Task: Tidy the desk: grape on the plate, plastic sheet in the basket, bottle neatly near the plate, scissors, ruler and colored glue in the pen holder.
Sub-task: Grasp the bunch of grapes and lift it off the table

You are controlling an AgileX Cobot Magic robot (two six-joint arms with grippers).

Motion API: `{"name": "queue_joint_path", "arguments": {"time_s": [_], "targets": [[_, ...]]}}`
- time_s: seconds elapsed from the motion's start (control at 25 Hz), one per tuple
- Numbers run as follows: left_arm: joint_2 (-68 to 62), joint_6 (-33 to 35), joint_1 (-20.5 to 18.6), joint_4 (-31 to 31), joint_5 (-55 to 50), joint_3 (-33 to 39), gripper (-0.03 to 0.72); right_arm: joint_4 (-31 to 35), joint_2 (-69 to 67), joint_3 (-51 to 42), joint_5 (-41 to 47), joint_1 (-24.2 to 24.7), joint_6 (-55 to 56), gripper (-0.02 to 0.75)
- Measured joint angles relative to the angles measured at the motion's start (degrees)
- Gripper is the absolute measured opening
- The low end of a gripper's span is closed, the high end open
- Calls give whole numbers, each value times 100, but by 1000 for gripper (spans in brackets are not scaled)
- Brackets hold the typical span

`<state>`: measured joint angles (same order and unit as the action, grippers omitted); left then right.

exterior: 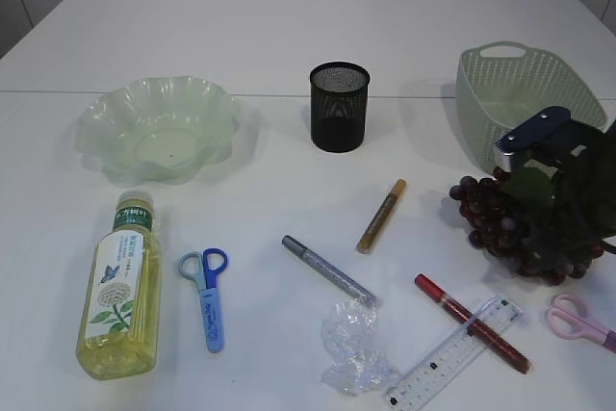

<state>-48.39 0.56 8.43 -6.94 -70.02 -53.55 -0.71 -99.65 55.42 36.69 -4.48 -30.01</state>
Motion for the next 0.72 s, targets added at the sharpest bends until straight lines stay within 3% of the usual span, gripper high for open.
{"name": "queue_joint_path", "arguments": {"time_s": [0.72], "targets": [[0,-2,0,0,-132,0,540,-142,-407,45,-437,0,-15,438]]}}
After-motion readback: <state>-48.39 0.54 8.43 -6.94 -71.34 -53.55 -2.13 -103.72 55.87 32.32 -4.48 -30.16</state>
